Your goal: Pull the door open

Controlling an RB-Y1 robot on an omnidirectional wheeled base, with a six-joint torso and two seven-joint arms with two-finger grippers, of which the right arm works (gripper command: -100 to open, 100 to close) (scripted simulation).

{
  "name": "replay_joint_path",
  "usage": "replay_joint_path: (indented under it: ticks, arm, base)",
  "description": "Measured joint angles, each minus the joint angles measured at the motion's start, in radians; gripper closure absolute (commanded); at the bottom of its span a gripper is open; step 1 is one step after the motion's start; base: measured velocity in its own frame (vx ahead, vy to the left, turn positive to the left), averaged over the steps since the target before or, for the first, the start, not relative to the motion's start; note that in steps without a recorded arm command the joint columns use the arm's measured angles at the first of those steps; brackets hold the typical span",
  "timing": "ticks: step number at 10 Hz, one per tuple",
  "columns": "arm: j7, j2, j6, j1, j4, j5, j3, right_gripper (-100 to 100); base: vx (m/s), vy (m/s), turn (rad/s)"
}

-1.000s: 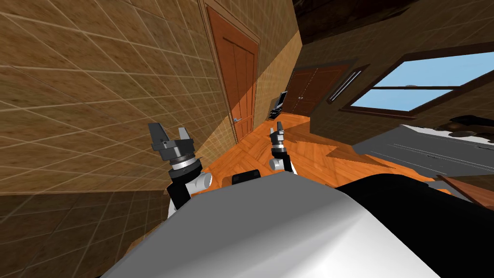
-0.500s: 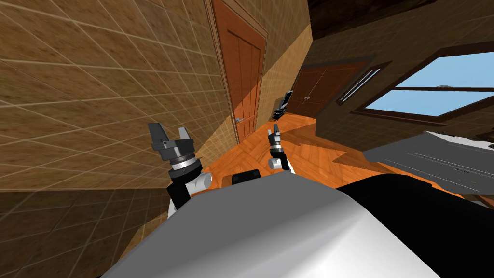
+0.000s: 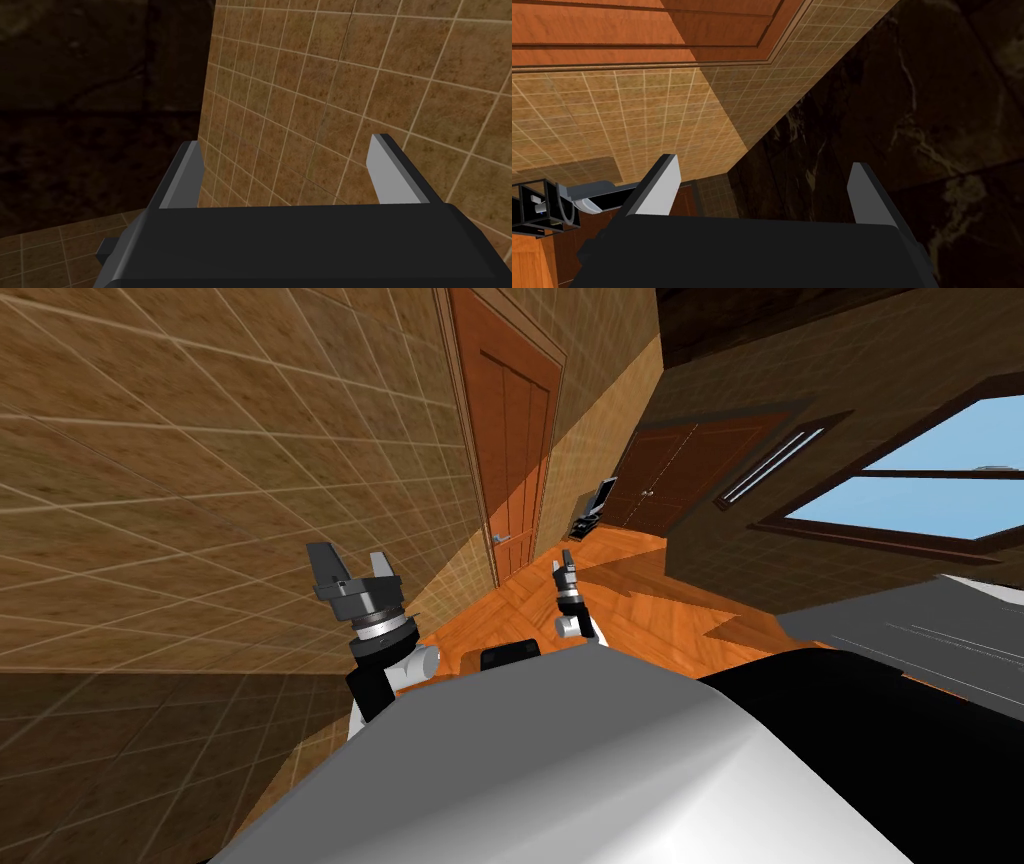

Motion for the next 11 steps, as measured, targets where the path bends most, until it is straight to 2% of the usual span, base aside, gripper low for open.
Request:
replay_joint_path:
  ticks: [6, 11]
  arm:
    - [-0.021, -0.026, -0.035, -0.065, 0.147, 0.001, -0.016, -100]
    - [-0.043, -0.048, -0.079, -0.117, 0.286, 0.002, -0.029, -100]
  base:
    - [0.087, -0.040, 0.106]
    - [0.095, -0.051, 0.124]
